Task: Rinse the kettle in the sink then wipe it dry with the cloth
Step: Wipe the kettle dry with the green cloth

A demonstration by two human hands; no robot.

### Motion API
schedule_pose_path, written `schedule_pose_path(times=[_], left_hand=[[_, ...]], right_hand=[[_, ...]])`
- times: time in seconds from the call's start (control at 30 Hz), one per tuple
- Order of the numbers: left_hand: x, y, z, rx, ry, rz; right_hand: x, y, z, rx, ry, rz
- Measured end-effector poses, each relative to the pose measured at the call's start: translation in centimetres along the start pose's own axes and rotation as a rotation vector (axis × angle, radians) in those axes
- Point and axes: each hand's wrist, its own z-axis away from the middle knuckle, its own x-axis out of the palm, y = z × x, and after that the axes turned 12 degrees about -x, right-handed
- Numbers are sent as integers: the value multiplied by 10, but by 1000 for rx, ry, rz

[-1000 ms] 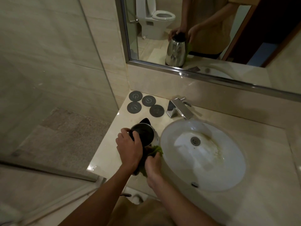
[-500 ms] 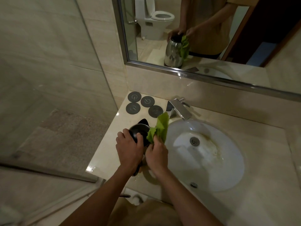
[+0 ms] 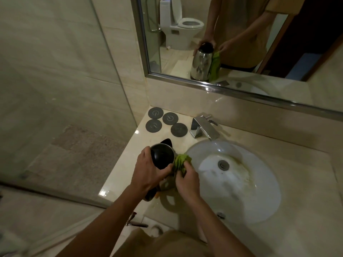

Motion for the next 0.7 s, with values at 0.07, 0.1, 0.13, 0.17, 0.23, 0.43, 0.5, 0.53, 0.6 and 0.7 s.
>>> schedule_pose_path(times=[0.07, 0.1, 0.13, 0.17, 0.23, 0.43, 0.5, 0.53, 0.6, 0.7], left_hand=[[-6, -1, -5, 37, -64, -7], [-8, -2, -7, 52, -97, -14], [-10, -3, -9, 66, -127, -19], [-11, -4, -10, 81, -153, -21], [-14, -4, -13, 112, -209, -12], [-19, 3, -15, 186, -296, -34], [-19, 3, -15, 189, -299, -38], [-19, 3, -15, 189, -300, -37], [-19, 2, -15, 193, -297, -33], [-18, 1, -16, 196, -291, -46]], right_hand=[[-9, 1, -9, -79, -4, 36], [-10, 3, -13, -94, 1, 51], [-10, 6, -17, -89, 13, 64], [-9, 9, -20, -67, 23, 65], [-10, 14, -23, 2, 41, -8], [-28, 29, -23, 265, 215, -207], [-32, 29, -22, 279, 202, -180], [-33, 30, -22, 278, 197, -167], [-34, 31, -23, 266, 193, -135], [-33, 31, -24, 272, 132, -113]])
